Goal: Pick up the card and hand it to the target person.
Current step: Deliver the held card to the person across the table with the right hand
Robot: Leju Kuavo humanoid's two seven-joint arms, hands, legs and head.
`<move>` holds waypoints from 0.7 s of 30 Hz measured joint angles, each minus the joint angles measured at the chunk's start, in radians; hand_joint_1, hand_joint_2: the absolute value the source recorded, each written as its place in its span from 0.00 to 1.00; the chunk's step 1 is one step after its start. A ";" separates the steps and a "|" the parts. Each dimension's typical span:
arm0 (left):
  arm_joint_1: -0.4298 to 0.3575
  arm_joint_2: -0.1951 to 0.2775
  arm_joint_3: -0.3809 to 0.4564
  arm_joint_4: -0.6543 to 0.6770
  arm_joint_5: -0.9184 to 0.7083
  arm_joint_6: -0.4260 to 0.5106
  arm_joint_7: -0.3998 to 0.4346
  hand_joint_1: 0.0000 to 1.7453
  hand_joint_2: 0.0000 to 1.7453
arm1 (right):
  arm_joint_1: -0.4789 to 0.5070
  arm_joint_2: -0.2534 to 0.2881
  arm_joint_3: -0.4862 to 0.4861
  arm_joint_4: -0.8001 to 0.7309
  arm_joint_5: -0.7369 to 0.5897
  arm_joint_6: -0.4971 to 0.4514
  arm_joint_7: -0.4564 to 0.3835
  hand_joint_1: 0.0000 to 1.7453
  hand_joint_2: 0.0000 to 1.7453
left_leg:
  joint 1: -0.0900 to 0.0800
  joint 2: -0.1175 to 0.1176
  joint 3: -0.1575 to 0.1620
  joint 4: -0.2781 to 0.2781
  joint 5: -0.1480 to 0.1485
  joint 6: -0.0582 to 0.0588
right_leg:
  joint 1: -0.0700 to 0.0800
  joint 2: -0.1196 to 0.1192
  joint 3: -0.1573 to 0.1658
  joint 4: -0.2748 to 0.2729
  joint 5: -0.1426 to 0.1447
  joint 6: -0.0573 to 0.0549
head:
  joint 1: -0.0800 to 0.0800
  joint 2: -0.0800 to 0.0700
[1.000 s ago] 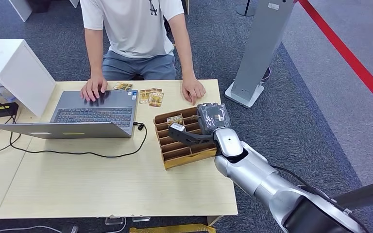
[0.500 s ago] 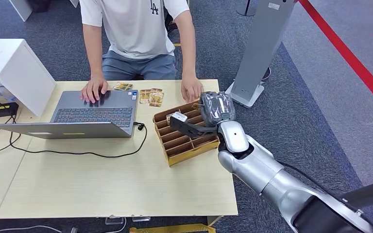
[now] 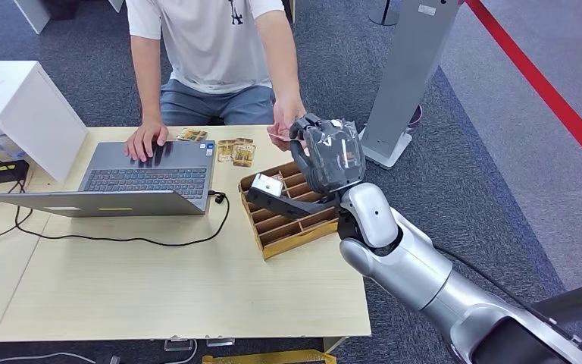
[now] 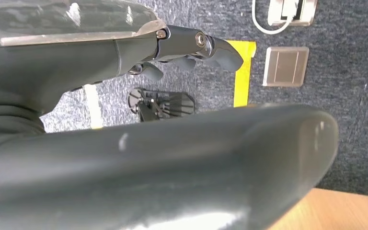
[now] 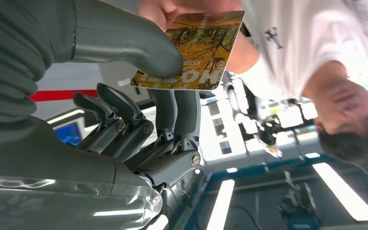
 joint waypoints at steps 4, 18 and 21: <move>-0.006 0.000 0.000 0.000 -0.002 -0.014 0.011 0.00 0.00 | 0.015 0.000 0.004 0.001 0.000 -0.053 -0.046 1.00 1.00 | 0.000 0.000 0.000 0.000 0.000 0.000 | 0.000 0.000 0.000 0.000 0.000 0.000 | 0.001 0.000; -0.005 0.000 0.000 0.000 0.007 -0.034 0.009 0.00 0.00 | 0.066 0.007 0.005 0.064 -0.190 -0.190 -0.199 0.00 1.00 | 0.000 0.000 -0.001 0.000 0.000 0.000 | 0.000 0.000 0.000 0.000 0.000 0.000 | 0.000 0.000; -0.001 0.000 0.000 0.000 0.016 -0.032 0.007 0.00 0.00 | 0.087 0.017 0.000 0.088 -0.498 -0.200 -0.356 0.00 1.00 | 0.000 0.000 -0.001 0.000 0.000 0.000 | 0.000 0.000 0.000 0.000 0.000 0.000 | 0.000 0.000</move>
